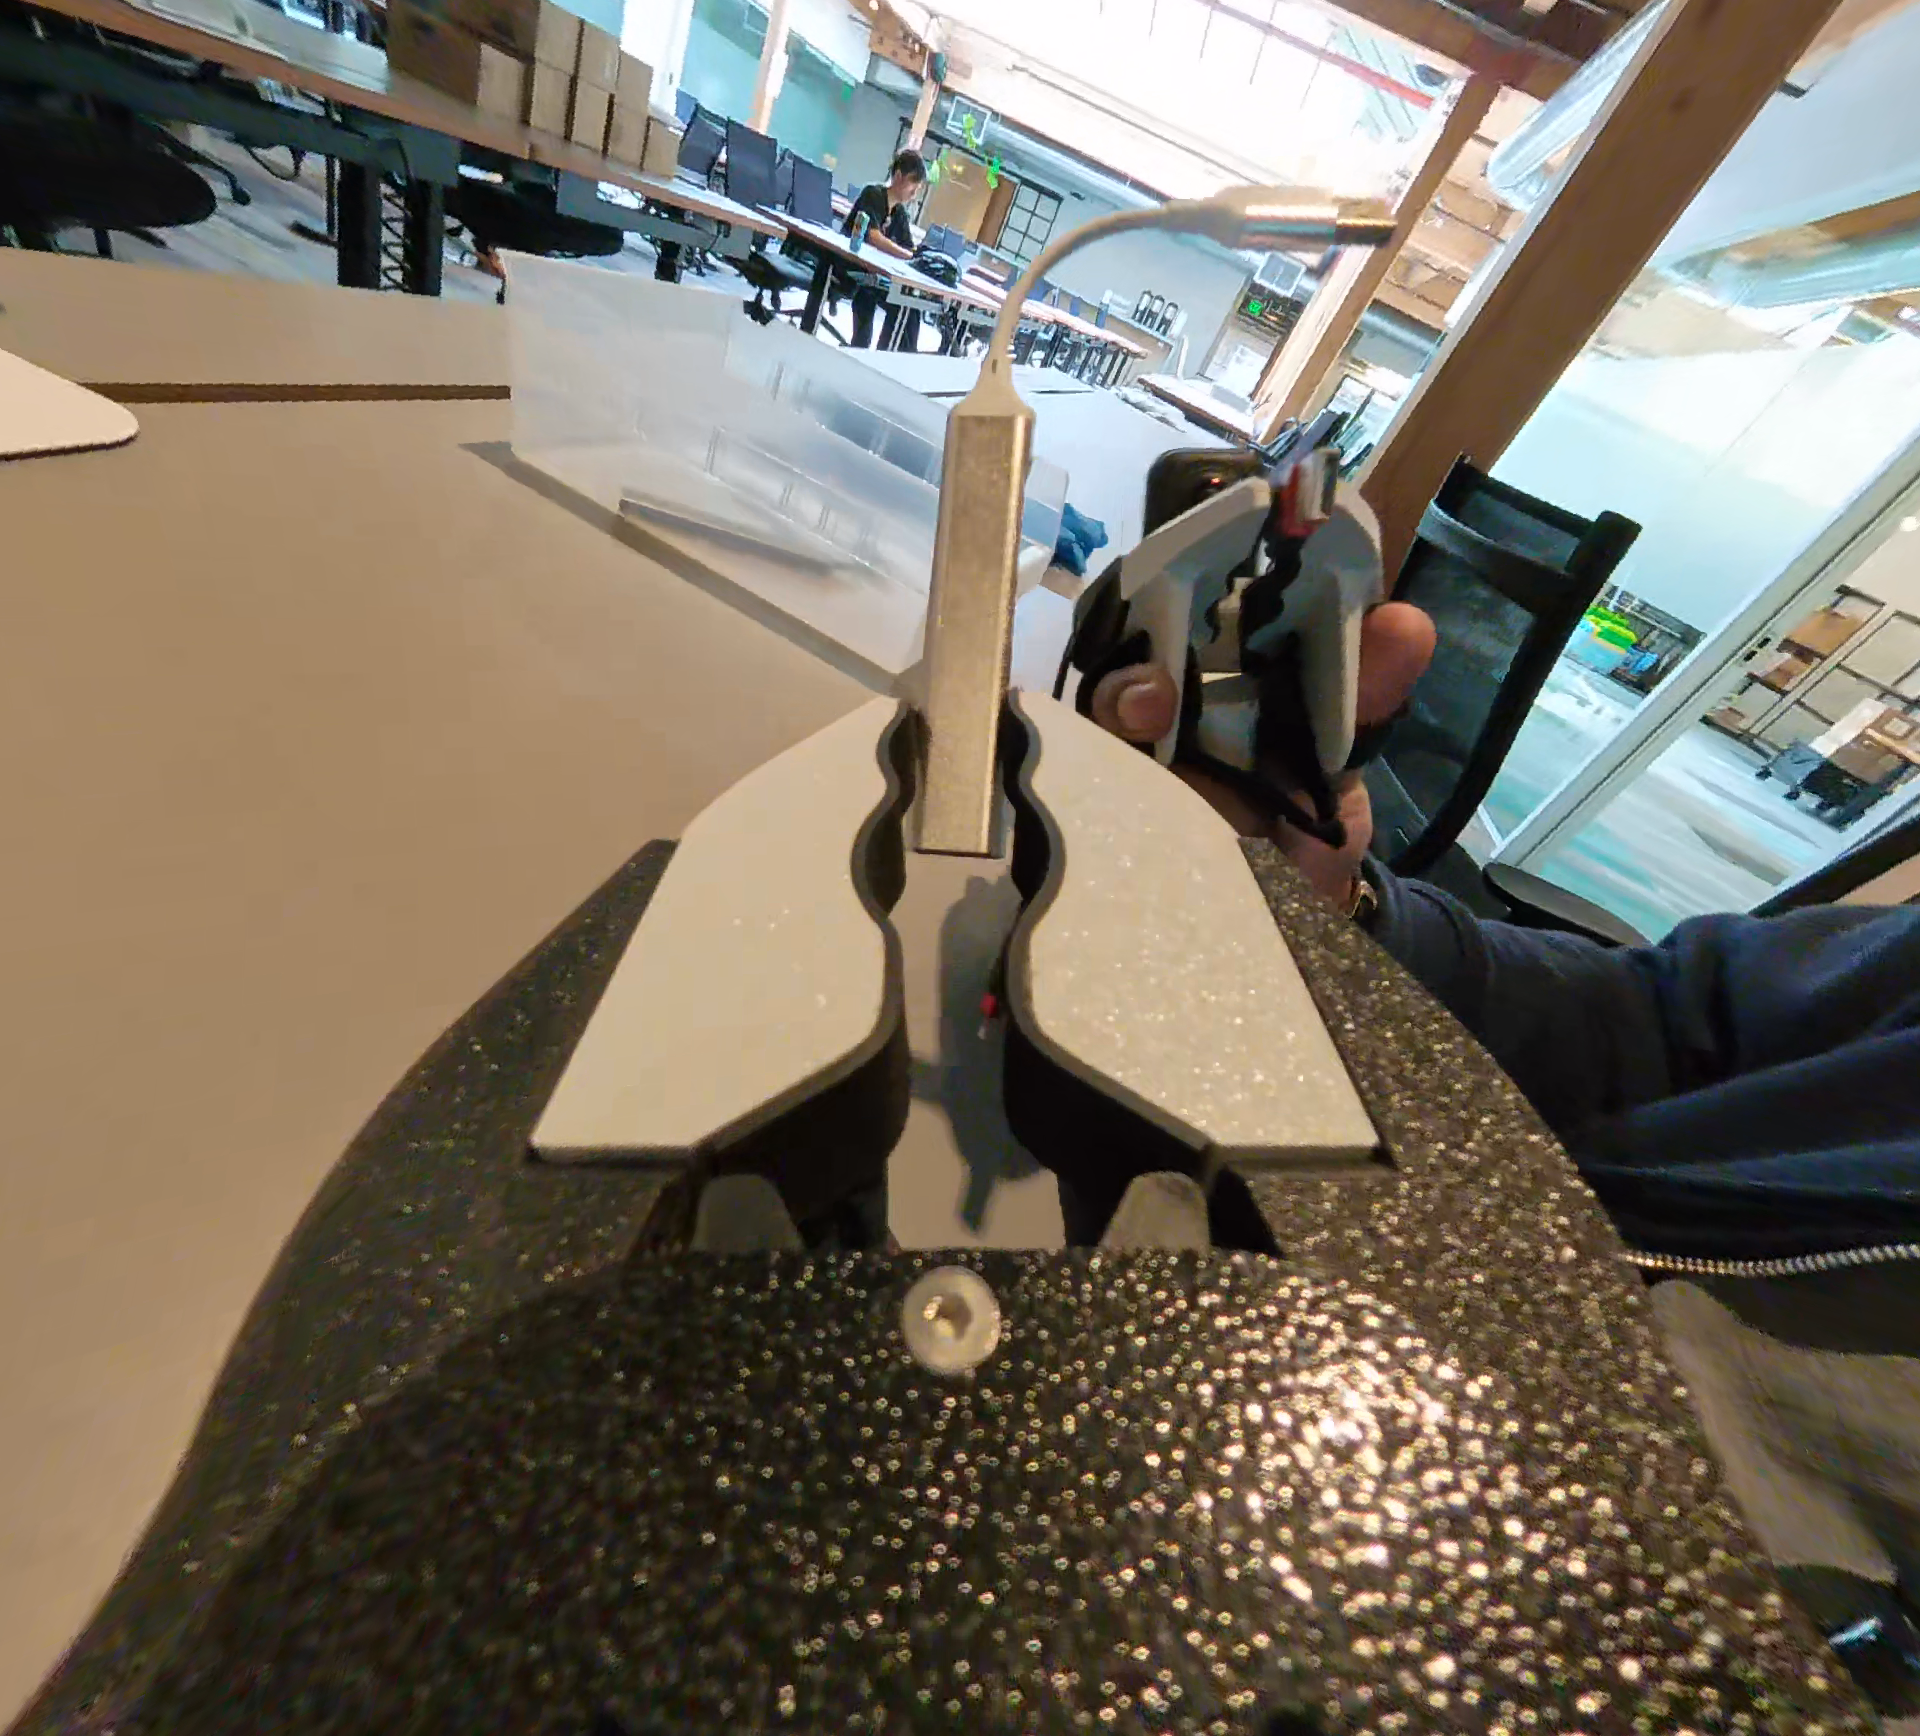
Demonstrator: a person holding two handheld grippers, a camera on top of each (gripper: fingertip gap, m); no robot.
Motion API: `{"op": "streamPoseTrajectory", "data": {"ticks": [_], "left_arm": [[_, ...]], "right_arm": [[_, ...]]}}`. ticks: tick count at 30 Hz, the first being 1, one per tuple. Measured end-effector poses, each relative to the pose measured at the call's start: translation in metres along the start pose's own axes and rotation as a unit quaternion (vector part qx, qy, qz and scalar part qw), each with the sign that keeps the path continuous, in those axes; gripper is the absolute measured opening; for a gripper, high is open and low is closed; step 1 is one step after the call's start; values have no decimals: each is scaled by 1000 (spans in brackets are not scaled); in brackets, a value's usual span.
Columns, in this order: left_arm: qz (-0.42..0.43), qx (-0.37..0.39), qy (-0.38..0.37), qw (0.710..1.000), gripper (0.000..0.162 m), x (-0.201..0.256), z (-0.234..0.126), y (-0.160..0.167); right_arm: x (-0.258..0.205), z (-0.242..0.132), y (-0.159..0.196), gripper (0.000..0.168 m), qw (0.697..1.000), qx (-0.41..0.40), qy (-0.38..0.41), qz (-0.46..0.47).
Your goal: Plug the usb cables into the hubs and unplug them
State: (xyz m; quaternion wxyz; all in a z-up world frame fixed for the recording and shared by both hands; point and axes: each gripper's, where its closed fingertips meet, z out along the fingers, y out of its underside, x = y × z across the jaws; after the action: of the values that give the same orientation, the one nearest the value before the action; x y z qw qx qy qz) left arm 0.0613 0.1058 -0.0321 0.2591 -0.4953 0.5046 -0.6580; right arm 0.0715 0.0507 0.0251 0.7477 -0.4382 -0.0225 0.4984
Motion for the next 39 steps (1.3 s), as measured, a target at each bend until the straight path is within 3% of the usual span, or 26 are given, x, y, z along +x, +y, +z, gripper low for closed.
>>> {"op": "streamPoseTrajectory", "data": {"ticks": [7, 16, 25, 39], "left_arm": [[-73, 15, 14, 997, 16, -6, -6, 1], [-154, 26, 63, 986, 15, -2, -9, 3], [-212, 42, 123, 969, 15, 5, -7, 3], [-209, 38, 115, 970, 15, 2, -8, 6]], "right_arm": [[2, 1, 7, 7, 973, -73, 83, -205], [14, -5, 8, 7, 876, -175, 158, -421], [17, -3, 24, 7, 828, -226, 160, -488], [15, -3, 35, 7, 810, -246, 156, -509]]}}
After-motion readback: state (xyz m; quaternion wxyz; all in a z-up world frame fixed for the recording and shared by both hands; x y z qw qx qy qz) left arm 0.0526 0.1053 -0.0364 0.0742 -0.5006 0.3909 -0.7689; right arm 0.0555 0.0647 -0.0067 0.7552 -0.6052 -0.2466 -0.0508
